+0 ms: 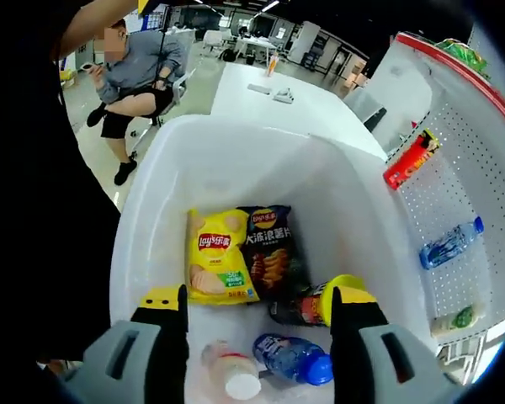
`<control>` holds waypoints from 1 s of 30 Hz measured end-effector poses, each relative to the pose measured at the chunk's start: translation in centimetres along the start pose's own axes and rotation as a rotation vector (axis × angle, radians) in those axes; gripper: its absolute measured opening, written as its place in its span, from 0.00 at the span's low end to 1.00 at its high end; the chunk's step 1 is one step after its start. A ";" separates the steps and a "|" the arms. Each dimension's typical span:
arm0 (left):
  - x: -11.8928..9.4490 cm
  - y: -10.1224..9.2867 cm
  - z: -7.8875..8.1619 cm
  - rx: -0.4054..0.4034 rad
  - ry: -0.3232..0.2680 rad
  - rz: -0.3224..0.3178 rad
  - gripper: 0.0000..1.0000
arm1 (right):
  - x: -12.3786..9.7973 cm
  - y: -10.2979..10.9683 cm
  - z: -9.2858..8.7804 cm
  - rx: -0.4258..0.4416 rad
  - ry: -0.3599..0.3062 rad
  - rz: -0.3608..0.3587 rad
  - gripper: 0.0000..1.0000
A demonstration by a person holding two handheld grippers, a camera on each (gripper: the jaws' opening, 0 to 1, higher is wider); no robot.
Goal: Place the items from the shopping basket onto the snack and drink counter
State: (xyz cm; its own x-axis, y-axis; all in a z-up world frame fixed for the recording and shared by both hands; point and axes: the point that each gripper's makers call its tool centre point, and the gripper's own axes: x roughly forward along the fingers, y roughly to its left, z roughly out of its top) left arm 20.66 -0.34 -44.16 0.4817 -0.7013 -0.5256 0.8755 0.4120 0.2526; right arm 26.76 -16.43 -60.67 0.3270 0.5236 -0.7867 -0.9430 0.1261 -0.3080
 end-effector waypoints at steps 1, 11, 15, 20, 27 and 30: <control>0.1 0.0 -0.1 -0.001 0.004 0.001 0.92 | 0.4 0.1 0.0 -0.006 0.003 0.008 0.68; 0.0 0.3 -0.9 -0.016 0.018 0.020 0.92 | 3.2 0.6 0.4 -0.035 0.003 0.035 0.67; 0.0 0.3 -0.8 -0.019 0.015 0.025 0.92 | 4.6 0.9 0.6 -0.033 0.008 0.063 0.67; 0.3 -0.4 -1.5 -0.031 0.029 0.019 0.92 | 6.3 2.0 0.3 -0.026 0.018 0.113 0.67; 0.5 -1.4 -2.9 -0.045 0.070 0.006 0.92 | 8.2 2.9 -0.4 -0.057 0.039 0.140 0.67; 0.7 -1.9 -3.3 -0.056 0.071 -0.004 0.91 | 9.1 3.2 -0.8 -0.078 0.055 0.143 0.67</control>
State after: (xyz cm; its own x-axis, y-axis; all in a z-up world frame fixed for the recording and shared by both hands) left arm 19.20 0.33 -47.63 0.4725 -0.6607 -0.5833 0.8728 0.4427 0.2055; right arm 26.77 -11.95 -69.19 0.1951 0.4840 -0.8531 -0.9731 -0.0131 -0.2300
